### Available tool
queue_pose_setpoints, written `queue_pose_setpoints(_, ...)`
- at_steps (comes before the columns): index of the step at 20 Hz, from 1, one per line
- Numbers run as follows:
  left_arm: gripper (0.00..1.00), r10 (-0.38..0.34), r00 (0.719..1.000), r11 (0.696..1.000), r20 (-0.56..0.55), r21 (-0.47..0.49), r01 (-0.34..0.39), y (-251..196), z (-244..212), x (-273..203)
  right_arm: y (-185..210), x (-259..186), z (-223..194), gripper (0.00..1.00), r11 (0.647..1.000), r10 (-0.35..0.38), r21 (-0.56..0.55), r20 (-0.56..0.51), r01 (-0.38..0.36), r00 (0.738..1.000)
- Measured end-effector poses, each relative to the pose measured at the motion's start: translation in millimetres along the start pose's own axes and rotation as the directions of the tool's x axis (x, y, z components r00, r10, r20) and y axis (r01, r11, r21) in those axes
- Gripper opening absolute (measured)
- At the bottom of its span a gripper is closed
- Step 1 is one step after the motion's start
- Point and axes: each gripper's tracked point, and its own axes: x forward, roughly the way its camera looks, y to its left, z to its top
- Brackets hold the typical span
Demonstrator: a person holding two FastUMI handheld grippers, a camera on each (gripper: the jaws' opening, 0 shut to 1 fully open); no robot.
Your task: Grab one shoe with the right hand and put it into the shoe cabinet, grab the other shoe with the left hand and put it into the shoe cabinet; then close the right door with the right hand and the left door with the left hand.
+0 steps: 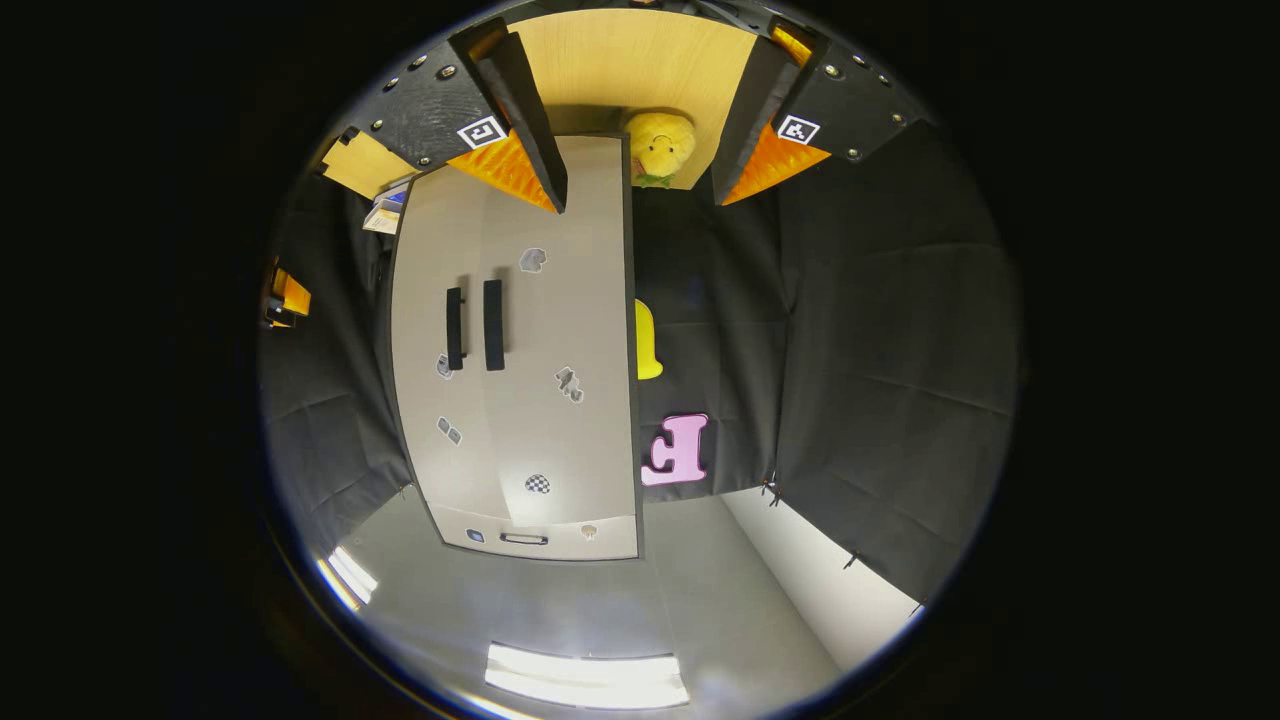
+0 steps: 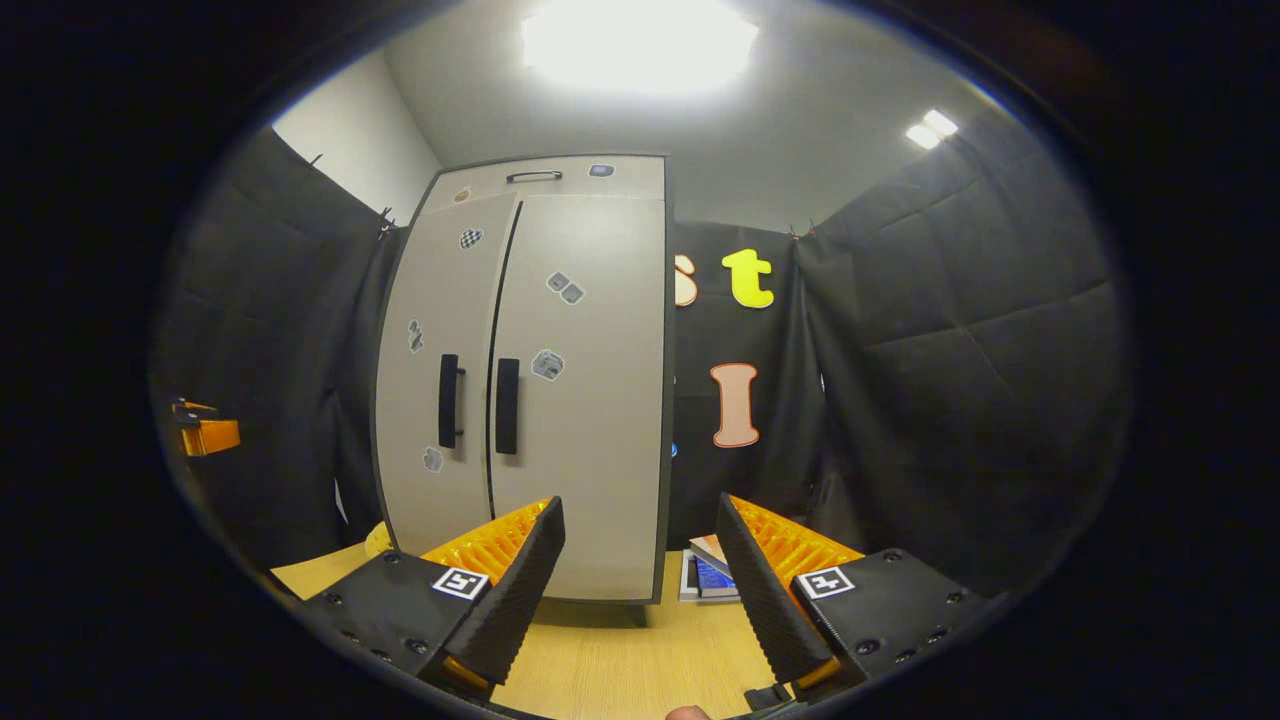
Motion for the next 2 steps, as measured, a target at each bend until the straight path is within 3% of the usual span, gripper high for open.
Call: queue_pose_setpoints(2, 0.79, -0.001, 1.000, 1.000, -0.002, 0.003, 0.001, 0.1, -0.7, 2.6, -1.3, 1.6, -2.3, 0.94, 1.000, -0.006, -0.001, -0.005, 0.006, 1.000)
